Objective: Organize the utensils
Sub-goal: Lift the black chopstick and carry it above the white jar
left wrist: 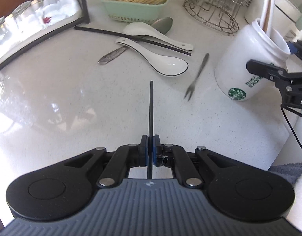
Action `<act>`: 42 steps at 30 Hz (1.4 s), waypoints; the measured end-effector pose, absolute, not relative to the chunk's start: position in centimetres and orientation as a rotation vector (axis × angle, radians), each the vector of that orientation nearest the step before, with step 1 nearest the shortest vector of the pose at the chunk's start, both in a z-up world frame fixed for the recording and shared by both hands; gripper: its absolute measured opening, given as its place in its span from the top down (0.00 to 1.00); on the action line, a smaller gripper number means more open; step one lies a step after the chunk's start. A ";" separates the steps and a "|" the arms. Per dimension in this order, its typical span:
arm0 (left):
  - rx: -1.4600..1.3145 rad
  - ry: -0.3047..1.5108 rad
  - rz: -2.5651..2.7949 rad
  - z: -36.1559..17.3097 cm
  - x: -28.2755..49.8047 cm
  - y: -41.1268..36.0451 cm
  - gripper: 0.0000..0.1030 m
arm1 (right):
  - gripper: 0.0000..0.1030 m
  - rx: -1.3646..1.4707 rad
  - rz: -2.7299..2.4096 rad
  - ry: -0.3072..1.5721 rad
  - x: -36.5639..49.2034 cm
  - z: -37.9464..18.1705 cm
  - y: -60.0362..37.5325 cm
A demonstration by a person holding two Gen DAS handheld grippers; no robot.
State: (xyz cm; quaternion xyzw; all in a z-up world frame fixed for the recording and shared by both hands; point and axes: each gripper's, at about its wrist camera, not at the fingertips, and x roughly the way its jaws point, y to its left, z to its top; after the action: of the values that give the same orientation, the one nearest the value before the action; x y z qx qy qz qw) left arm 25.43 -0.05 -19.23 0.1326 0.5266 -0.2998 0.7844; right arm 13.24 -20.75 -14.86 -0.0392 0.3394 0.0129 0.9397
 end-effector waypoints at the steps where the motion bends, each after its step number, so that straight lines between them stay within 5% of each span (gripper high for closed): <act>1: 0.279 1.130 -0.641 -19.3 25.4 0.1 0.95 | 0.12 -0.085 0.030 0.696 13.1 -14.8 -20.7; 28: 0.032 0.904 -0.623 -11.1 22.5 1.9 0.95 | 0.12 -0.076 0.015 0.742 11.9 -14.2 -16.6; 42: -0.018 0.646 -0.769 -1.3 22.1 -0.9 0.95 | 0.12 -0.078 0.019 0.748 11.6 -14.2 -16.2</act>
State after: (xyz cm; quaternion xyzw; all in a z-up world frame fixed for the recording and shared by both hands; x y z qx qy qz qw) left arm 22.12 -0.89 -1.29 -0.0085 0.3097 -0.3684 0.8765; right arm 11.55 -16.20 -14.16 -0.0383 0.3654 0.0093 0.9300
